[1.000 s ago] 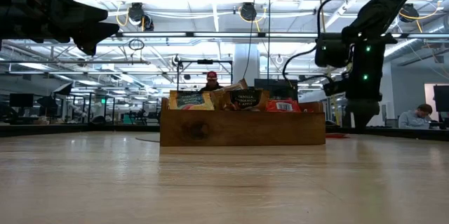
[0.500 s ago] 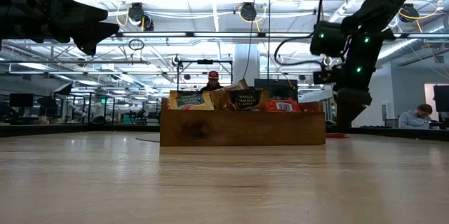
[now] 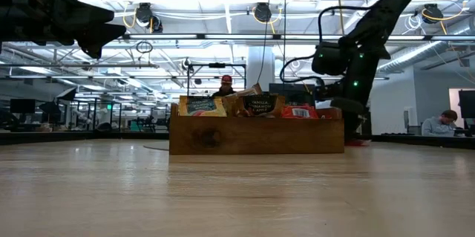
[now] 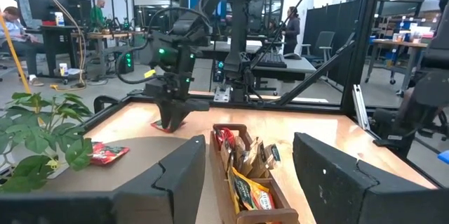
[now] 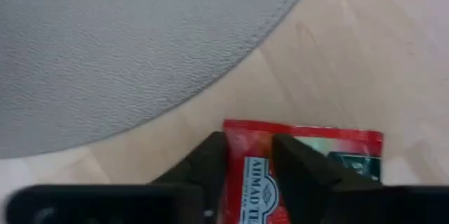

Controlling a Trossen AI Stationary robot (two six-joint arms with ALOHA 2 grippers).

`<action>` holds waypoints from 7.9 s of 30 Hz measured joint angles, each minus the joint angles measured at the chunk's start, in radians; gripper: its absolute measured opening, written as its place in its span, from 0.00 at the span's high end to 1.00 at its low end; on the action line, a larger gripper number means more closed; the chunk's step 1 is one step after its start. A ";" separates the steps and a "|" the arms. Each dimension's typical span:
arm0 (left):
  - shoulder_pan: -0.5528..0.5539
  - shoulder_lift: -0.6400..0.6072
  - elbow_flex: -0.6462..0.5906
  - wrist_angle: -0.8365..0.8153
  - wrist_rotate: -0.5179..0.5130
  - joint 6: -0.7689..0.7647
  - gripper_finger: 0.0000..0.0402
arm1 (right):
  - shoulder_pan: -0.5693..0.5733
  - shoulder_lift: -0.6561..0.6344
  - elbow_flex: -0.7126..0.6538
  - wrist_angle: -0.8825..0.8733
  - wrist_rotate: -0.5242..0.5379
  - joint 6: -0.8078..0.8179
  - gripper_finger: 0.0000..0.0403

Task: Pick & Place Tea
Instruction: Put the right red tea bag into the right slot of the wooden organizer, then put the top red tea bag into the right slot of the wooden organizer

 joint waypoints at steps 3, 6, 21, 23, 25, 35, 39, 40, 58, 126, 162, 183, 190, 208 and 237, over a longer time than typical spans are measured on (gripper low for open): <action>0.000 0.000 0.000 0.000 0.000 0.000 0.47 | -0.004 0.016 0.002 -0.008 -0.007 -0.003 0.89; 0.000 0.000 0.000 0.000 0.000 0.000 0.47 | -0.004 0.016 0.002 -0.011 -0.003 -0.002 0.97; 0.000 0.000 0.000 0.000 0.000 0.000 0.47 | 0.333 -0.277 0.026 -0.044 0.331 0.065 1.00; 0.000 0.000 0.000 0.000 0.000 0.000 0.47 | 0.417 -0.332 0.029 -0.029 0.387 0.094 1.00; 0.000 0.000 0.000 0.000 0.000 0.000 0.47 | 0.506 -0.361 0.024 -0.019 0.404 0.100 1.00; 0.000 0.000 0.000 0.000 0.000 0.000 0.47 | 0.829 -0.333 0.027 0.357 0.405 0.079 1.00; 0.000 0.000 0.000 0.000 0.000 0.000 0.47 | 0.872 -0.258 0.028 0.470 0.402 0.074 1.00; 0.000 0.000 0.000 0.000 0.000 0.000 0.47 | 0.879 -0.240 0.028 0.494 0.401 0.072 1.00; 0.000 0.000 0.000 0.000 0.000 0.000 0.47 | 0.857 -0.058 0.030 0.657 0.407 -0.010 0.95; 0.000 0.000 0.000 0.000 0.000 0.000 0.47 | 0.810 0.232 0.515 -0.115 0.421 0.078 1.00; 0.000 0.000 0.000 0.000 0.000 0.000 0.47 | 0.235 -0.092 0.253 0.401 0.149 -0.122 0.78; 0.000 0.000 0.000 0.000 0.000 0.000 0.47 | -0.117 0.449 0.700 0.116 -0.121 -0.202 0.49; 0.000 0.000 0.000 0.000 0.000 0.000 0.47 | -0.131 0.442 0.702 -0.058 -0.101 -0.132 0.51; 0.000 0.000 0.000 0.000 0.000 0.000 0.47 | -0.117 0.256 0.697 -0.144 0.075 -0.019 0.62; 0.000 0.000 0.000 0.000 0.000 0.000 0.47 | -0.083 0.406 0.698 -0.086 0.166 0.050 0.60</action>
